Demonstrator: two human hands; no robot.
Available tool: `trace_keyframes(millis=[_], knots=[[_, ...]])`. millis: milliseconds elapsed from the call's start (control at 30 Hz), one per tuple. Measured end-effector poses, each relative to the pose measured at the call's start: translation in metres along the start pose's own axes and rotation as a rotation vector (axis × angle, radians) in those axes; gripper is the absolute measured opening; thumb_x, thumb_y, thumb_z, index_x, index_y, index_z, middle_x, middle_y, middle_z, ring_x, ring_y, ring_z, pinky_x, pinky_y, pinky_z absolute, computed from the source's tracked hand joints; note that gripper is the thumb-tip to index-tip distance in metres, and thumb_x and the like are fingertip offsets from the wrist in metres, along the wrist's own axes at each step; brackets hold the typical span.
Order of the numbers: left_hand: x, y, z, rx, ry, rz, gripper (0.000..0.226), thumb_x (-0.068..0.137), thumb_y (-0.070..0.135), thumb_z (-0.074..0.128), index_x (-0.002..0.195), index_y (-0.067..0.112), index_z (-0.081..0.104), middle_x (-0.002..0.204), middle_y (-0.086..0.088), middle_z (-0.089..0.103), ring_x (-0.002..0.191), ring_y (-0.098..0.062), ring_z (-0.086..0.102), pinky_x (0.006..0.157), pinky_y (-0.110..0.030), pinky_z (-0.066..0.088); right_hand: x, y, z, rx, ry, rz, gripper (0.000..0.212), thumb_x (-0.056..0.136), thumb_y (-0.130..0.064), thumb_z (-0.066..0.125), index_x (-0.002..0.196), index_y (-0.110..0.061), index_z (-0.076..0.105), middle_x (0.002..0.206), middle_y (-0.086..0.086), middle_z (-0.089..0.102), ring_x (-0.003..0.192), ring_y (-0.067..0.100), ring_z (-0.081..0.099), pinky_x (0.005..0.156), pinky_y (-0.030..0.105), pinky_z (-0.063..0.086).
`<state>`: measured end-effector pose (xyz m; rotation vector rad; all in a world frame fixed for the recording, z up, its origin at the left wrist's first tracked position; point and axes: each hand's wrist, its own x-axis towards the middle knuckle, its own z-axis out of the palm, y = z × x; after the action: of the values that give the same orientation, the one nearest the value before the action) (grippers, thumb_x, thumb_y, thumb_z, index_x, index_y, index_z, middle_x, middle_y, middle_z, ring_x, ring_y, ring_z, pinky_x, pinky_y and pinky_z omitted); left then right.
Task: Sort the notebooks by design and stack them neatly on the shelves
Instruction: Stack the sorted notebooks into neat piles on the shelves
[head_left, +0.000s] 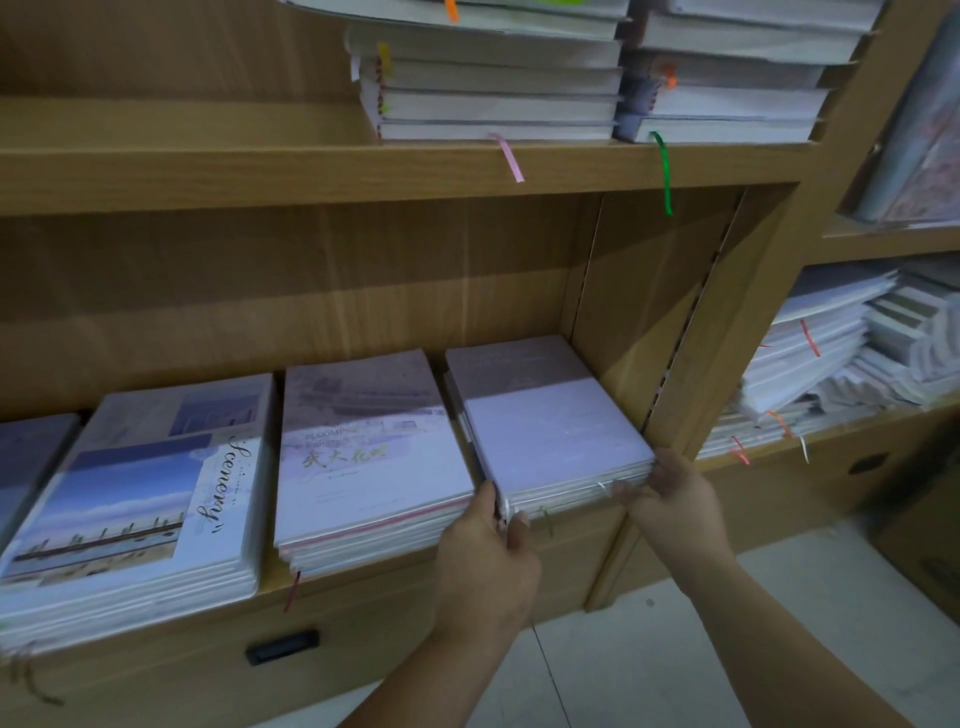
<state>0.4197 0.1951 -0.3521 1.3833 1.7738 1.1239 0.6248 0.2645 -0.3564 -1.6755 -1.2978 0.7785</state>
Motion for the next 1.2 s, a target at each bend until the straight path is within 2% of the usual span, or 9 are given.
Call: trace_keyframes(millis=[100,333,500,567,633,767,867,1000,1200], knots=[[-0.003,0.002,-0.001,0.032,-0.003,-0.004,0.055,0.097,0.037,0.057,0.150,0.026,0.049,0.133,0.010,0.067,0.123,-0.007,0.062,0.103,-0.035,0.053,-0.007,-0.005,-0.004,-0.052,0.004,-0.067,0.020,0.095,-0.029,0.067,0.115,-0.024,0.065,0.102,-0.009,0.073,0.096,0.012,0.067,0.078,0.033,0.053],[-0.005,0.003,-0.004,0.061,-0.036,-0.003,0.063,0.088,0.044,0.050,0.150,0.035,0.044,0.129,0.016,0.068,0.119,-0.005,0.063,0.101,-0.035,0.054,-0.008,-0.013,-0.005,-0.192,-0.025,-0.083,0.022,0.100,-0.016,0.054,0.118,-0.026,0.060,0.100,-0.007,0.069,0.093,0.019,0.062,0.068,0.030,0.042],[-0.009,0.010,-0.019,-0.003,-0.023,-0.015,0.021,0.092,0.032,0.063,0.112,0.038,0.068,0.099,0.022,0.072,0.099,-0.001,0.067,0.093,-0.033,0.056,-0.018,-0.026,-0.020,-0.420,0.061,-0.065,0.006,0.095,-0.023,0.060,0.096,-0.019,0.065,0.079,0.001,0.064,0.080,0.030,0.058,0.063,0.034,0.044],[-0.013,0.011,-0.036,0.045,-0.041,0.014,0.026,0.093,0.023,0.066,0.096,0.049,0.065,0.084,0.036,0.065,0.089,0.013,0.062,0.089,-0.026,0.055,-0.026,-0.039,-0.028,-0.568,0.103,-0.034,0.012,0.093,-0.028,0.058,0.097,-0.020,0.066,0.083,0.006,0.065,0.084,0.034,0.060,0.067,0.036,0.050],[-0.019,0.009,-0.057,0.097,-0.065,0.046,0.025,0.094,0.023,0.065,0.102,0.047,0.066,0.089,0.030,0.066,0.091,0.009,0.063,0.090,-0.026,0.055,-0.036,-0.056,-0.029,-0.620,0.097,-0.045,0.020,0.094,-0.031,0.058,0.109,-0.024,0.069,0.093,0.005,0.071,0.096,0.035,0.064,0.074,0.036,0.051],[-0.036,0.005,-0.109,0.145,-0.052,0.077,0.033,0.096,0.025,0.063,0.128,0.022,0.069,0.107,0.012,0.072,0.097,0.001,0.066,0.093,-0.023,0.054,-0.068,-0.098,-0.012,-0.595,-0.044,-0.208,0.037,0.097,-0.032,0.062,0.132,-0.022,0.065,0.108,-0.002,0.075,0.108,0.027,0.065,0.083,0.038,0.054],[-0.060,0.006,-0.155,0.133,-0.005,0.130,0.026,0.095,0.021,0.065,0.119,0.019,0.074,0.093,0.015,0.074,0.089,0.009,0.066,0.084,-0.015,0.054,-0.099,-0.136,0.015,-0.567,-0.178,-0.324,0.033,0.096,-0.037,0.065,0.125,-0.020,0.069,0.107,0.002,0.076,0.103,0.026,0.067,0.086,0.044,0.056],[-0.101,0.007,-0.231,0.142,0.052,0.143,0.018,0.095,0.024,0.066,0.109,0.027,0.077,0.088,0.020,0.075,0.086,0.004,0.068,0.082,-0.022,0.056,-0.156,-0.196,0.063,-0.554,-0.264,-0.488,0.036,0.091,-0.050,0.065,0.121,-0.032,0.070,0.105,-0.013,0.075,0.107,0.014,0.066,0.089,0.034,0.054],[-0.134,0.022,-0.361,0.188,0.216,0.175,0.019,0.097,0.025,0.067,0.114,0.026,0.076,0.094,0.018,0.075,0.085,-0.001,0.071,0.081,-0.027,0.059,-0.250,-0.300,0.100,-0.663,-0.462,-0.794,0.028,0.096,-0.056,0.055,0.097,-0.035,0.073,0.084,-0.013,0.072,0.081,0.006,0.064,0.070,0.031,0.056]])
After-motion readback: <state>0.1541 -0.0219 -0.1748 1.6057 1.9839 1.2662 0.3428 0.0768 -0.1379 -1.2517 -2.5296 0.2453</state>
